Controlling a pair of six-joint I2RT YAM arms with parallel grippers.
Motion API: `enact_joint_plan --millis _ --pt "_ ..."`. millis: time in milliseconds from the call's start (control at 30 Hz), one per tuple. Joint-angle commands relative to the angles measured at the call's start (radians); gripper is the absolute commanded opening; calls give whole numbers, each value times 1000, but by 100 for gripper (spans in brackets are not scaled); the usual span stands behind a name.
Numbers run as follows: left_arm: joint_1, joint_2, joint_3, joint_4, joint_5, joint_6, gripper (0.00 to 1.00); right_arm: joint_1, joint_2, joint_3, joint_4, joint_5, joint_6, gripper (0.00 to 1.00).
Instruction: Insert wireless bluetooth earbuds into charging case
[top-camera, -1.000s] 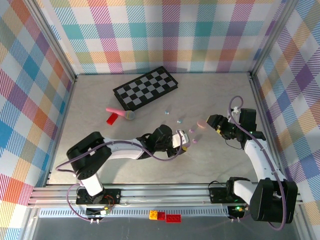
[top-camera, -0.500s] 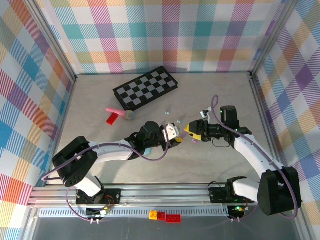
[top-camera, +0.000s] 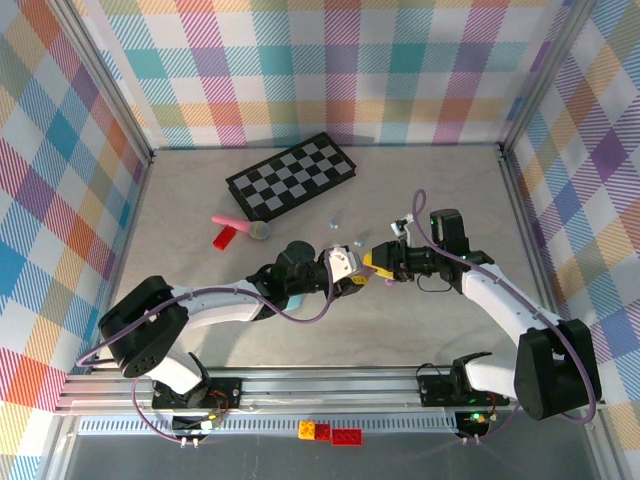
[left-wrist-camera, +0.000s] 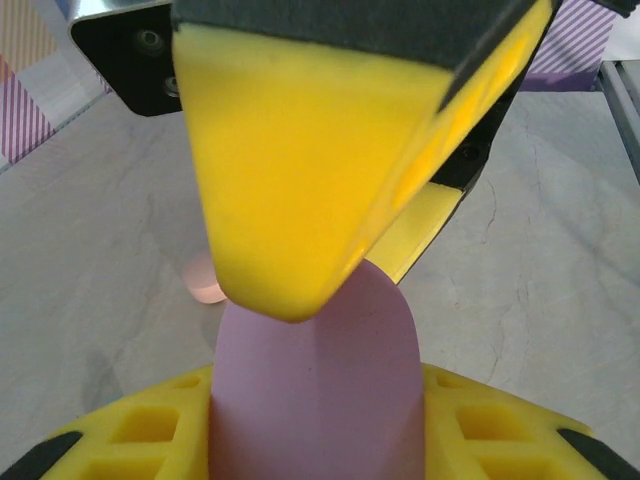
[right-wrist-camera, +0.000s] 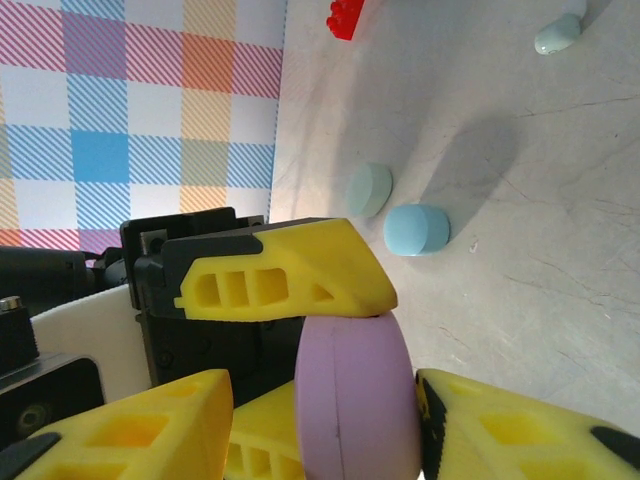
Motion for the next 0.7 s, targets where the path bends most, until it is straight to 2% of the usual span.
enact_joint_plan --millis 0,167,333,667 --pt "11 -20 11 43 8 -28 33 9 7 22 27 -30 -9 47" --pt "15 -20 17 35 -1 -38 33 8 7 24 23 -36 -11 41" --pt "16 -20 31 19 1 -42 33 10 10 32 18 -36 -22 44" --pt "15 -8 51 24 13 -51 33 11 33 36 -4 -32 -48 42"
